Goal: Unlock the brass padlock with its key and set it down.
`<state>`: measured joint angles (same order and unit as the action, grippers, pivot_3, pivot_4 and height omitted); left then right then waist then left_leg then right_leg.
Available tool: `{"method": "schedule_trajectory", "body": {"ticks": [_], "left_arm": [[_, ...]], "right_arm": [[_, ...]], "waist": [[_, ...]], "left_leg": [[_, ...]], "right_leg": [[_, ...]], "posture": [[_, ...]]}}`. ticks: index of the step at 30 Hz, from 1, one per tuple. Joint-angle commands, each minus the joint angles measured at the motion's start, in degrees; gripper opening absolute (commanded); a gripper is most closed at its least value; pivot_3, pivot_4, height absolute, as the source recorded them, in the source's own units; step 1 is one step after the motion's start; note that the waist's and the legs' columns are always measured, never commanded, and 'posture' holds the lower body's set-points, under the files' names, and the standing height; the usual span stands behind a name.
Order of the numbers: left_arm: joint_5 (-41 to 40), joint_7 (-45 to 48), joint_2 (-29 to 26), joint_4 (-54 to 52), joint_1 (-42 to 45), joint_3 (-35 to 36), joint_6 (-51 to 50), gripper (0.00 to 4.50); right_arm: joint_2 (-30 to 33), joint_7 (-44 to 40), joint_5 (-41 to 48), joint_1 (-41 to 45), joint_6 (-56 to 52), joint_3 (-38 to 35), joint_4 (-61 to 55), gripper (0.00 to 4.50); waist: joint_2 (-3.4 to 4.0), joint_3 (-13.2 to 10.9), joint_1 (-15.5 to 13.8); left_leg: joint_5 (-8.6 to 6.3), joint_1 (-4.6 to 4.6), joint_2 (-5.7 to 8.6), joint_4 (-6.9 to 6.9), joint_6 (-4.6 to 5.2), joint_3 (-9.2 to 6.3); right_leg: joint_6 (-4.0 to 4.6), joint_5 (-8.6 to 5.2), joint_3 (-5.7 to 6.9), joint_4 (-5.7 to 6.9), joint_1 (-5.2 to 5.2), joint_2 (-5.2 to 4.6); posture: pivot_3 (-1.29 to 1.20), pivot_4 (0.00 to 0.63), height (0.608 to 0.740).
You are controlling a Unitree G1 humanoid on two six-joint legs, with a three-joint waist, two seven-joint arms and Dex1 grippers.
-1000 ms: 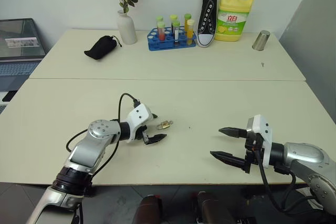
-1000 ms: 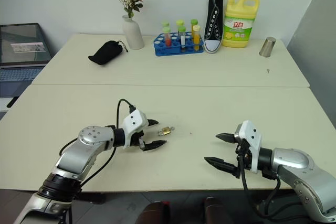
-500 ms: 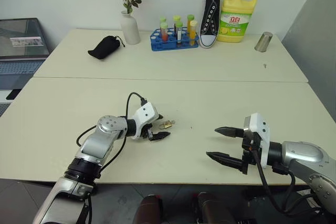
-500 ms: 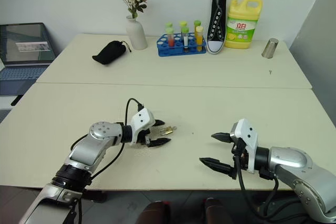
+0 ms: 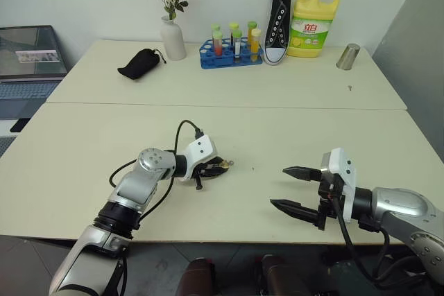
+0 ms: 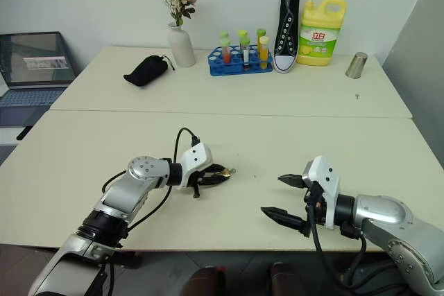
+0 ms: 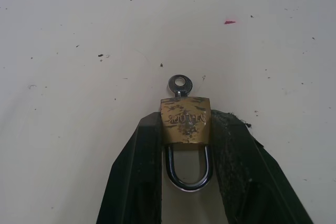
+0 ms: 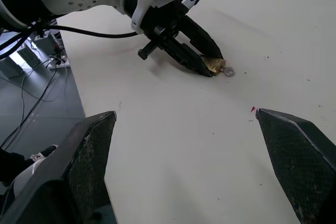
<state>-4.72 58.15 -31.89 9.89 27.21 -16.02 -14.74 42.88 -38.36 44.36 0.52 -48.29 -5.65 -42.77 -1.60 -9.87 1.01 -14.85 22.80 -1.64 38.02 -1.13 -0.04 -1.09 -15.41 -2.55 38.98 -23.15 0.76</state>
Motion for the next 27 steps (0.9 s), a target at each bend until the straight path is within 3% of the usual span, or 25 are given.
{"method": "schedule_trajectory", "body": {"ticks": [1,10,13,17,22,27], "left_arm": [[-0.59,2.76,0.06,-1.83,-1.40,-0.50,5.84,0.97],[2.48,7.07,1.68,-1.10,3.30,-2.55,35.57,0.97],[6.02,5.93,1.76,3.38,6.81,-3.51,50.24,0.97],[13.16,-2.42,3.68,12.32,12.60,-2.82,72.11,0.97],[21.35,-12.58,4.18,16.22,14.63,-0.65,81.20,0.97],[24.83,-18.00,3.46,14.78,13.39,-0.56,80.90,0.97]], "right_arm": [[0.36,1.40,1.24,-0.96,0.25,-2.54,-2.41,4.50],[0.42,2.93,2.14,-9.94,1.24,-10.81,-4.74,4.50],[0.10,3.26,1.13,-11.82,2.68,-11.47,-5.61,4.50],[-2.42,5.01,1.57,-10.41,5.06,-9.71,-6.21,4.50],[-3.74,5.92,5.57,-4.51,2.81,-6.73,-4.03,4.50],[-6.22,6.72,7.30,4.01,1.27,-2.07,1.57,4.50]], "waist": [[0.00,0.00,0.00],[-0.05,-0.04,-0.78],[-0.05,-0.04,-0.90],[-0.06,-0.05,-0.70],[-0.07,-0.05,-0.60],[-0.11,-0.08,-0.58]], "left_leg": [[0.00,0.02,0.00,-0.01,0.00,0.00],[0.00,0.13,0.02,-0.02,0.00,0.02],[0.00,0.13,0.02,-0.02,0.00,0.09],[0.00,0.09,0.00,-0.03,0.00,0.12],[0.00,0.10,0.00,-0.02,0.00,0.13],[0.00,0.11,0.01,-0.02,0.00,0.14]], "right_leg": [[0.00,0.00,-0.01,-0.01,-0.02,0.00],[0.01,-0.01,-0.05,-0.09,-0.06,-0.03],[0.01,-0.01,-0.05,-0.09,-0.06,-0.01],[0.00,0.00,-0.06,-0.07,-0.05,0.05],[-0.01,0.01,-0.03,-0.07,-0.05,0.06],[-0.03,0.02,0.02,-0.08,-0.05,0.05]], "posture": [[0.00,0.150,0.740],[0.00,0.150,0.740],[0.00,0.150,0.740],[0.00,0.150,0.740],[0.00,0.150,0.740],[0.00,0.150,0.740]]}}
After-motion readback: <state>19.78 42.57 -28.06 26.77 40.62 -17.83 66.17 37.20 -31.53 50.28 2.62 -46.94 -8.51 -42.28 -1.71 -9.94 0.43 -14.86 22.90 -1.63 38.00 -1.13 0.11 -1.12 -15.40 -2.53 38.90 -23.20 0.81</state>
